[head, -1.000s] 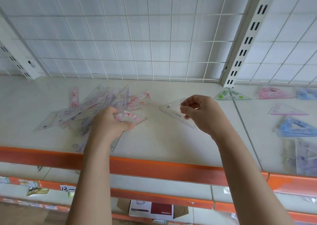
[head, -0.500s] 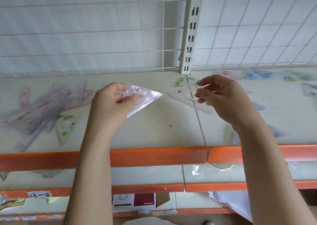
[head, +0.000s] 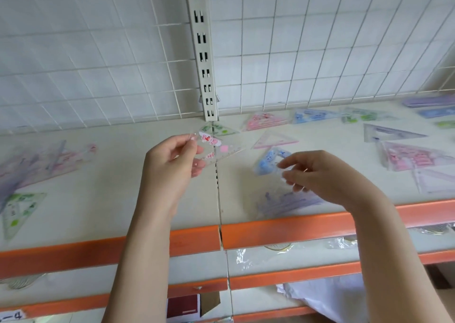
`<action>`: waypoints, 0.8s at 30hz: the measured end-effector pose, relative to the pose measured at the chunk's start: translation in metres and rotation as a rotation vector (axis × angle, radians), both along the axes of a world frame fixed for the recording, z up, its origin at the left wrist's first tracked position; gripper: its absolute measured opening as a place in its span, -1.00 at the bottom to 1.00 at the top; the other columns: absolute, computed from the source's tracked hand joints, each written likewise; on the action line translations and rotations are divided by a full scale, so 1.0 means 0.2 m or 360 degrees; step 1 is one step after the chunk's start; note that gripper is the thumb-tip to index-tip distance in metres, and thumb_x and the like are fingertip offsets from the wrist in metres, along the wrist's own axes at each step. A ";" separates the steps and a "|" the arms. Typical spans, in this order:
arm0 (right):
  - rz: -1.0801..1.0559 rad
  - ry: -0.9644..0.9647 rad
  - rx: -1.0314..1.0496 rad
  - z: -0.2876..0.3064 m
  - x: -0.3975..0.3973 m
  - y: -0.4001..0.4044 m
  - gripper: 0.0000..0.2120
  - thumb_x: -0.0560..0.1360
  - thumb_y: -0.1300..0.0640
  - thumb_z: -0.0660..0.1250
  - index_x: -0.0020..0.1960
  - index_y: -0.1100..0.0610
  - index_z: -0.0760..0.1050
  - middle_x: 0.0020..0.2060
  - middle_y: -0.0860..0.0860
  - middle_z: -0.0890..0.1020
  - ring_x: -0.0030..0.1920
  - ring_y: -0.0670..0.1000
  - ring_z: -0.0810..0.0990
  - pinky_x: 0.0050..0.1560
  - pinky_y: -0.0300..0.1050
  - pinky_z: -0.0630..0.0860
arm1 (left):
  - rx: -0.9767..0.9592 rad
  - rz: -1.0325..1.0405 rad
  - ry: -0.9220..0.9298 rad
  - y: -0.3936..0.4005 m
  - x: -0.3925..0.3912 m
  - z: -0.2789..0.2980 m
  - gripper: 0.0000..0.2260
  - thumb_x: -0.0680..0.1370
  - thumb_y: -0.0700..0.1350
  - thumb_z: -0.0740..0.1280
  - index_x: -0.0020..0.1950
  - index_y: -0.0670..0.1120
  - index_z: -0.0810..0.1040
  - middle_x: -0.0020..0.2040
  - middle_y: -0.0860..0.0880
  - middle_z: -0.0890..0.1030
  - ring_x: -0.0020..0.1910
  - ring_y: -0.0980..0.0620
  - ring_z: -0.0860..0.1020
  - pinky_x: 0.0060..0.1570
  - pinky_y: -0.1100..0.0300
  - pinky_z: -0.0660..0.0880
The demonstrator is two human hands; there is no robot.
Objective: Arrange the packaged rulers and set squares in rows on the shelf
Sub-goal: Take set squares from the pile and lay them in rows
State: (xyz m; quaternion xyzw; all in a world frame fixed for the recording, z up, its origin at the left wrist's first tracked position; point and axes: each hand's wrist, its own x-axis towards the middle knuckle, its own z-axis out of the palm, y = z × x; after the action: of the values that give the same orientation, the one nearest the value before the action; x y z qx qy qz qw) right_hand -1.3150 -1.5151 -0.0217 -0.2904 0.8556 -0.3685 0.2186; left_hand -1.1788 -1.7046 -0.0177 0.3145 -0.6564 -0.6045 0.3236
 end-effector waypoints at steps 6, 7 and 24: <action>0.0058 0.0314 0.0194 0.01 -0.05 0.03 -0.90 0.48 0.06 0.36 -0.06 0.03 0.63 -0.24 -0.14 0.59 -0.20 -0.13 0.52 -0.25 -0.37 0.38 | -0.0087 -0.0032 -0.0034 0.08 -0.09 0.01 -0.85 0.55 -0.22 0.29 -0.09 0.03 0.56 -0.21 0.06 0.66 -0.35 0.23 0.59 -0.37 0.46 0.45; 0.0061 0.0333 0.0198 0.01 -0.06 0.04 -0.88 0.49 0.05 0.35 -0.06 0.04 0.63 -0.24 -0.14 0.58 -0.22 -0.17 0.50 -0.27 -0.44 0.35 | -0.0096 -0.0025 -0.0036 0.09 -0.11 0.01 -0.87 0.54 -0.21 0.32 -0.10 0.02 0.57 -0.24 0.08 0.67 -0.33 0.25 0.59 -0.38 0.47 0.43; -0.0147 0.0441 -0.0004 -0.02 -0.28 0.12 -0.82 0.51 0.01 0.30 0.04 0.06 0.58 -0.17 -0.07 0.59 -0.17 -0.06 0.49 -0.29 -0.28 0.33 | -0.0326 -0.0160 -0.0409 -0.06 -1.00 -0.03 -0.81 0.47 -0.21 0.41 0.07 -0.17 0.63 -0.11 -0.05 0.64 -0.47 0.30 0.53 -0.40 0.41 0.46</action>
State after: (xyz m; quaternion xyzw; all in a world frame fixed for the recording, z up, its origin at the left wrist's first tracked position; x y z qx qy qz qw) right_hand -1.3706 -1.4905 -0.0258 -0.2991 0.8896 -0.3357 0.0808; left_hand -1.3779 -1.7156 -0.0237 0.3214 -0.7655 -0.5045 0.2369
